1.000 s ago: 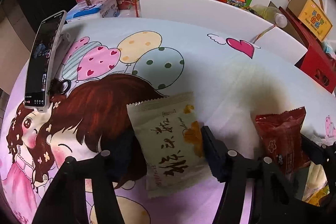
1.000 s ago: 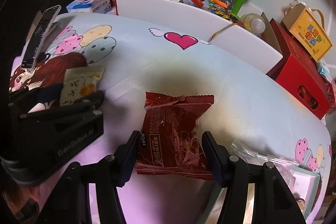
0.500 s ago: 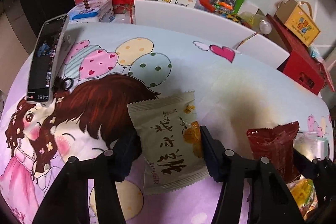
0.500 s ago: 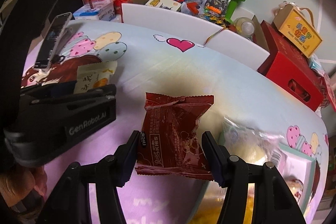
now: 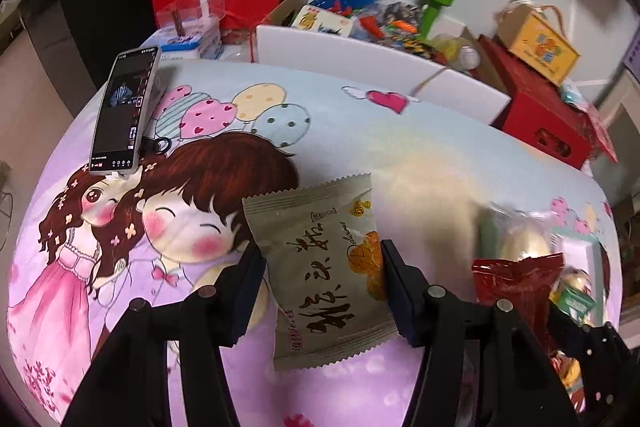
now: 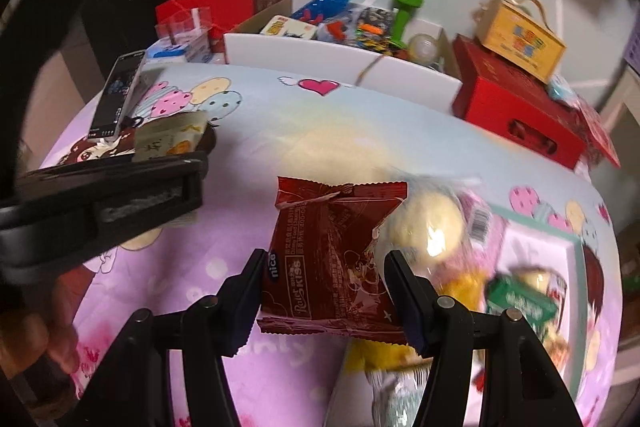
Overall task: Organize snacks
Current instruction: 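Carry the white packet and red packet over the tray and open both tools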
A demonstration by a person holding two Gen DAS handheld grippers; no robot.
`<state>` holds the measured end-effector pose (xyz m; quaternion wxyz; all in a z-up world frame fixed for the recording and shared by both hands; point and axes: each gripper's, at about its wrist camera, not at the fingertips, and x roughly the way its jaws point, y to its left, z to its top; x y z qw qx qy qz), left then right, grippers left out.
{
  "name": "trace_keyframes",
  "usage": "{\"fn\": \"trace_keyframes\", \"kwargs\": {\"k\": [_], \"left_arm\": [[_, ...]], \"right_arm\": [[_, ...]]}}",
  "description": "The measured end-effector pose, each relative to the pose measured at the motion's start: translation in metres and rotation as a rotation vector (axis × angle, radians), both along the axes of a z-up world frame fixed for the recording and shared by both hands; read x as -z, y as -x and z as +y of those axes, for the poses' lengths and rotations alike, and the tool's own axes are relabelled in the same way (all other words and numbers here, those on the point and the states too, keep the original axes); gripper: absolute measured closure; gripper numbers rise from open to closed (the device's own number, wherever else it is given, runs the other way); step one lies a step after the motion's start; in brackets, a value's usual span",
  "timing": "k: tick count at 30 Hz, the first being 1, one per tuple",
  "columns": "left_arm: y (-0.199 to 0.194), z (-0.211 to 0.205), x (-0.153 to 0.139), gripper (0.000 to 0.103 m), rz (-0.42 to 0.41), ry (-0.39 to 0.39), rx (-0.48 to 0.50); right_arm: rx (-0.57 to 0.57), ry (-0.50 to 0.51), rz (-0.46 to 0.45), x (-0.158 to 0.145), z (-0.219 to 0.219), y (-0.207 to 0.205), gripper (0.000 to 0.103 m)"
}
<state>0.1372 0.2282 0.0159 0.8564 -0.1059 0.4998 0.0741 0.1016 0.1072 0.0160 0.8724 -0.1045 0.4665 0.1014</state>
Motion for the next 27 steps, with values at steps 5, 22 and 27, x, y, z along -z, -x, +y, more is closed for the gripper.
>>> {"fn": "trace_keyframes", "kwargs": {"k": [5, 22, 27], "left_arm": [[0.022, -0.01, -0.009, 0.044, -0.018, -0.017, 0.017], [0.061, -0.052, -0.023, 0.044, -0.073, -0.064, 0.077], [0.061, -0.066, -0.027, 0.044, -0.093, -0.036, 0.11]], "right_arm": [[0.052, -0.027, -0.032, -0.005, -0.019, 0.022, 0.04], [0.176, -0.072, -0.102, -0.019, -0.067, 0.055, 0.04], [0.23, -0.083, -0.114, -0.024, -0.089, 0.053, 0.04]]}}
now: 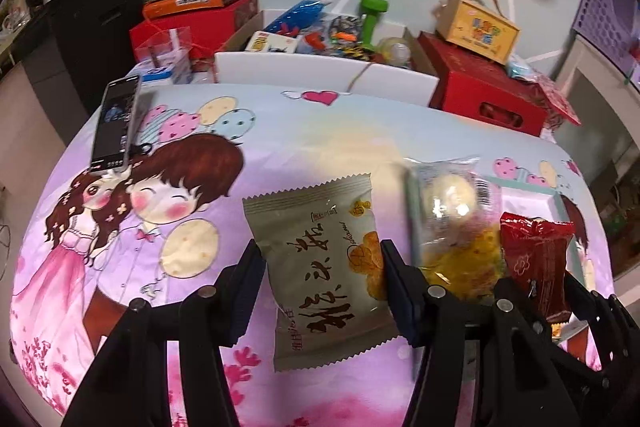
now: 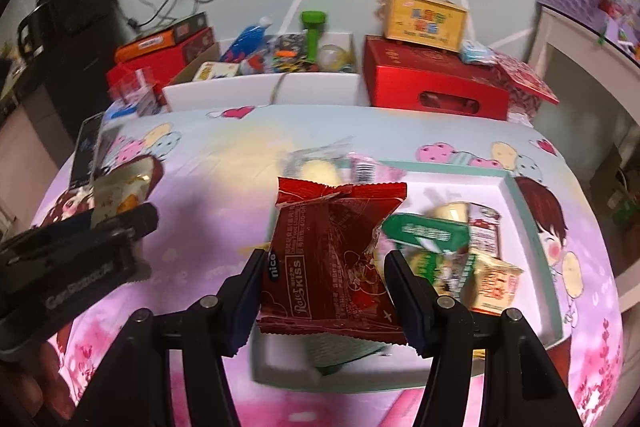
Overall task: Organize snacks
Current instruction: 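Carry the white packet and red packet over the tray and open both tools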
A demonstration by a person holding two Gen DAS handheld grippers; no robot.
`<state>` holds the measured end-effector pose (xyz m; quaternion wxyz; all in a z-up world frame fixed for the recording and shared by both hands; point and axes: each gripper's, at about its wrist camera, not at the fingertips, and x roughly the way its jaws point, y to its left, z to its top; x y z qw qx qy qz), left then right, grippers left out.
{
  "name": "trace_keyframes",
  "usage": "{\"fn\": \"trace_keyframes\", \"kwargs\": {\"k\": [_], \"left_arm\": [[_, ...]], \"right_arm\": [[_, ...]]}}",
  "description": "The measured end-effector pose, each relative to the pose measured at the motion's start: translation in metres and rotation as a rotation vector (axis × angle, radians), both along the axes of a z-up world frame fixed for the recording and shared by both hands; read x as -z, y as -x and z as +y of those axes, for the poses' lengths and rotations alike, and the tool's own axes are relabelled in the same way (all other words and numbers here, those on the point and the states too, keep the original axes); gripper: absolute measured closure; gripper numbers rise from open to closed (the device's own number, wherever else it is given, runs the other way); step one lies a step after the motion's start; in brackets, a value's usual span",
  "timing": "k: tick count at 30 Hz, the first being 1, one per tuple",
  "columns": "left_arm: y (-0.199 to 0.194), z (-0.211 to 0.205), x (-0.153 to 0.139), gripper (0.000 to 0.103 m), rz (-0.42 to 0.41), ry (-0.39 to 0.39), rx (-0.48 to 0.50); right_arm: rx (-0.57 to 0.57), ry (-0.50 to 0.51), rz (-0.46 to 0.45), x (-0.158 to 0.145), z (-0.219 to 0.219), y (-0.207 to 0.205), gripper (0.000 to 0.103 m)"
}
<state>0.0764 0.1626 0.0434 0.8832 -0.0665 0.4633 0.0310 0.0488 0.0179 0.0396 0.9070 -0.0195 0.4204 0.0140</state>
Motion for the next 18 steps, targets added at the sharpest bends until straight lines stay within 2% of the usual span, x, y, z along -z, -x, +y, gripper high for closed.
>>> {"fn": "trace_keyframes", "kwargs": {"k": [5, 9, 18], "left_arm": [[0.0, -0.019, -0.004, 0.044, -0.019, -0.018, 0.039], [0.001, -0.038, -0.006, 0.044, -0.033, -0.032, 0.088], [-0.001, -0.097, 0.0, 0.044, -0.035, -0.028, 0.255]], "right_arm": [[0.074, 0.036, -0.011, 0.0, -0.03, -0.004, 0.04], [0.13, 0.014, -0.007, -0.001, -0.057, -0.007, 0.04], [0.239, -0.007, 0.015, 0.004, -0.105, -0.009, 0.04]]}}
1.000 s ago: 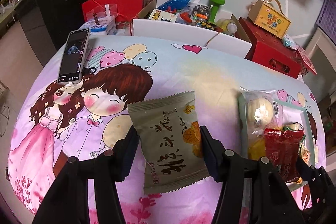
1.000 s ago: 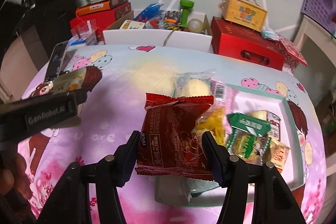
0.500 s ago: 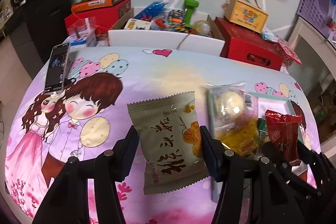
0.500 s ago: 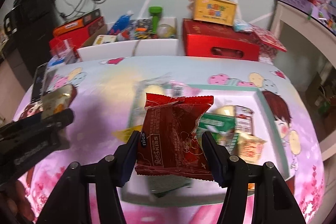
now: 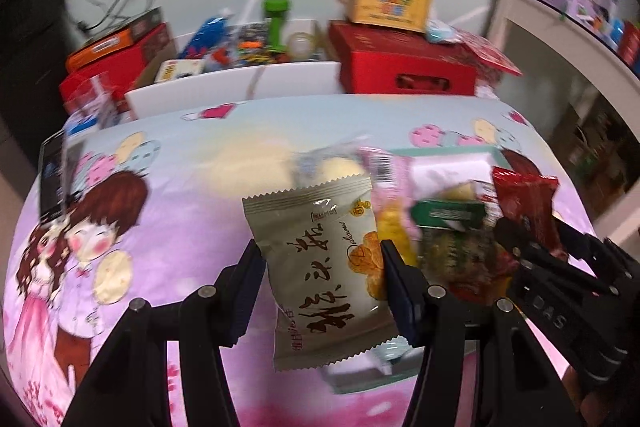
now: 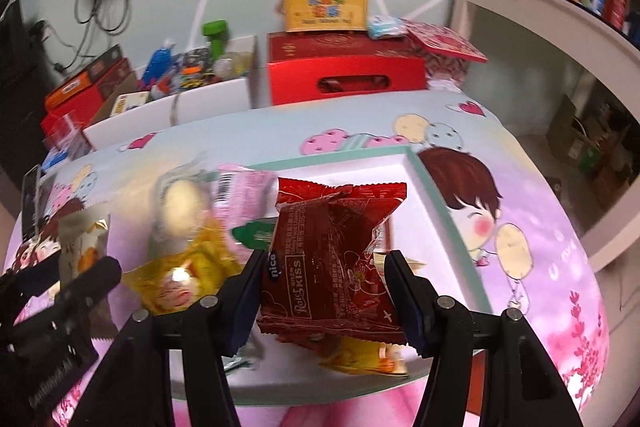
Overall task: Organize snacks
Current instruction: 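Carry the white packet and red packet over the tray and open both tools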
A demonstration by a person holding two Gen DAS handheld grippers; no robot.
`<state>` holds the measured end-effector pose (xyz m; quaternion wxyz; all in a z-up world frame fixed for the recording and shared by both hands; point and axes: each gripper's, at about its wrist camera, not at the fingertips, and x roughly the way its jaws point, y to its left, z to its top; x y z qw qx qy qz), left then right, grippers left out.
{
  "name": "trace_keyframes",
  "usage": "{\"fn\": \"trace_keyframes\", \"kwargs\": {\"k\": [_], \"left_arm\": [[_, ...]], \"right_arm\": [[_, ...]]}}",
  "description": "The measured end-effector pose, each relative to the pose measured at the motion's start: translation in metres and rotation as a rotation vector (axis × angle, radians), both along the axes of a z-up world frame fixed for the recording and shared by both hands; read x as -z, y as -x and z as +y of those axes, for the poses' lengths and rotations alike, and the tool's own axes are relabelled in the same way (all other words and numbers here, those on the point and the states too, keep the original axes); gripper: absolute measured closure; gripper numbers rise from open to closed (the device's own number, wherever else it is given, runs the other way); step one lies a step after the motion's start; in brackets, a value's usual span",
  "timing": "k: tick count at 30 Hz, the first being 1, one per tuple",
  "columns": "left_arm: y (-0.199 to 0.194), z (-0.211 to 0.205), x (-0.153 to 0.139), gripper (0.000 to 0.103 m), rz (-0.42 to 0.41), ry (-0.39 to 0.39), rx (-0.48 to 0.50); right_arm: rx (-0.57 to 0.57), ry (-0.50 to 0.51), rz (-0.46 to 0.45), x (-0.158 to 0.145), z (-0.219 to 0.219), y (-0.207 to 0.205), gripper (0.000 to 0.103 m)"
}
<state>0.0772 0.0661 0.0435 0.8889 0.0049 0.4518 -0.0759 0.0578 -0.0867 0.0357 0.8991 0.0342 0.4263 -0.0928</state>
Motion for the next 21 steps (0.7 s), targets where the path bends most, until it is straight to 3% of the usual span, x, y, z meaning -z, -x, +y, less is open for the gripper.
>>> {"fn": "trace_keyframes", "kwargs": {"k": [8, 21], "left_arm": [[-0.002, -0.045, 0.013, 0.044, 0.008, -0.032, 0.112], [-0.008, -0.052, 0.022, 0.043, 0.026, -0.019, 0.127]], "right_arm": [[0.073, -0.01, 0.026, 0.006, -0.027, -0.001, 0.04], [0.078, -0.019, 0.041, 0.012, -0.03, -0.004, 0.04]]}}
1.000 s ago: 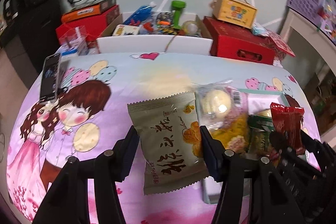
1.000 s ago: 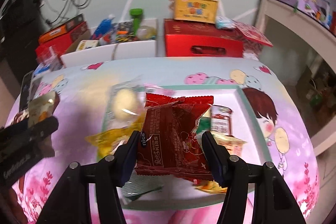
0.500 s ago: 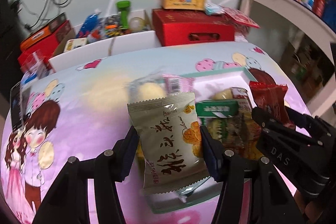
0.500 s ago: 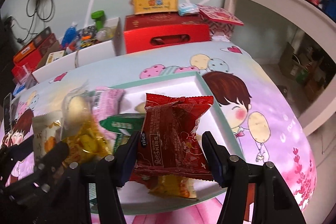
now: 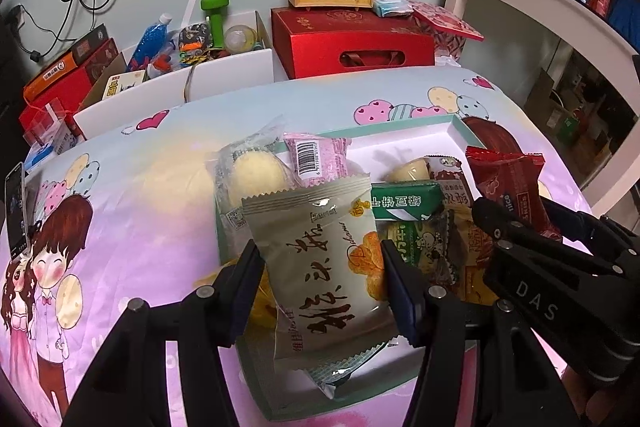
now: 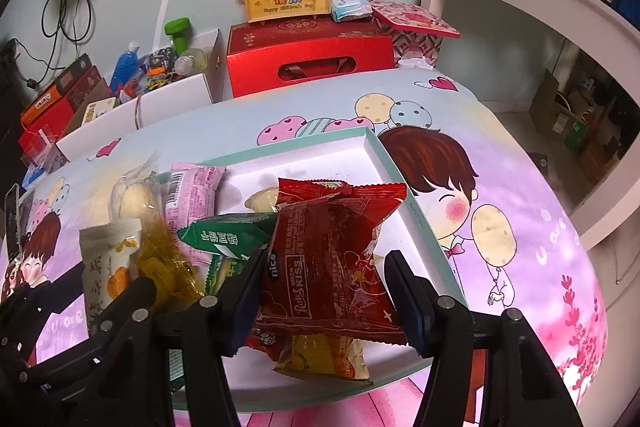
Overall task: Organize snacks
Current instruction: 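Carry the white packet and red packet over the tray and open both tools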
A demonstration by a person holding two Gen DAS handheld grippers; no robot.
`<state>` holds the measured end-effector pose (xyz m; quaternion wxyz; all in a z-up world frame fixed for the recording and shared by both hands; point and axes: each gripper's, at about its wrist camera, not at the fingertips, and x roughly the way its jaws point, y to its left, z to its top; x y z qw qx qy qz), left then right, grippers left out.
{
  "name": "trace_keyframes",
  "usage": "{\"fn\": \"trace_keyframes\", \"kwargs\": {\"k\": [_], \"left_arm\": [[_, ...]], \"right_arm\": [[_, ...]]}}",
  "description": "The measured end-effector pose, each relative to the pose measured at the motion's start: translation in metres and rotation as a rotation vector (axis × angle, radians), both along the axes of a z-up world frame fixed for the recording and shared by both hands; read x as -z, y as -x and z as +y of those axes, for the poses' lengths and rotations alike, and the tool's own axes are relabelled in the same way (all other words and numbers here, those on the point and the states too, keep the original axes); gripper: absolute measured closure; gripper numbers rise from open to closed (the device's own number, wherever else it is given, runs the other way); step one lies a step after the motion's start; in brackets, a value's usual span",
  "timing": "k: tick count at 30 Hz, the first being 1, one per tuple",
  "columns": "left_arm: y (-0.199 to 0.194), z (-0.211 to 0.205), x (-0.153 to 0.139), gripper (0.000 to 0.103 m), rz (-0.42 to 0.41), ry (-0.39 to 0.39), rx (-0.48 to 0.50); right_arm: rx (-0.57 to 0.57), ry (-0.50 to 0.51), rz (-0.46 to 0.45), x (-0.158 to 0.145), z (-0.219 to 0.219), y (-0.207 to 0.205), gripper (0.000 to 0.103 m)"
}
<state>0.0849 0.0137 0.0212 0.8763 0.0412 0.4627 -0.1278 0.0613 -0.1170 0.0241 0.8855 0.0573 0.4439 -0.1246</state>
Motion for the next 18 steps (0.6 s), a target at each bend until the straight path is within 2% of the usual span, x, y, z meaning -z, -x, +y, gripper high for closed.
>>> {"fn": "trace_keyframes", "kwargs": {"k": [5, 14, 18], "left_arm": [[0.001, 0.002, -0.003, 0.033, -0.005, -0.002, -0.003], [0.002, 0.018, -0.012, 0.033, -0.006, 0.022, -0.05], [0.002, 0.029, -0.016, 0.029, -0.012, 0.035, -0.083]], "right_arm": [[0.008, -0.007, 0.008, 0.002, -0.002, -0.001, 0.04], [-0.02, 0.0, 0.016, 0.004, 0.004, -0.004, 0.039], [-0.024, 0.008, 0.024, 0.006, 0.005, -0.005, 0.031]]}}
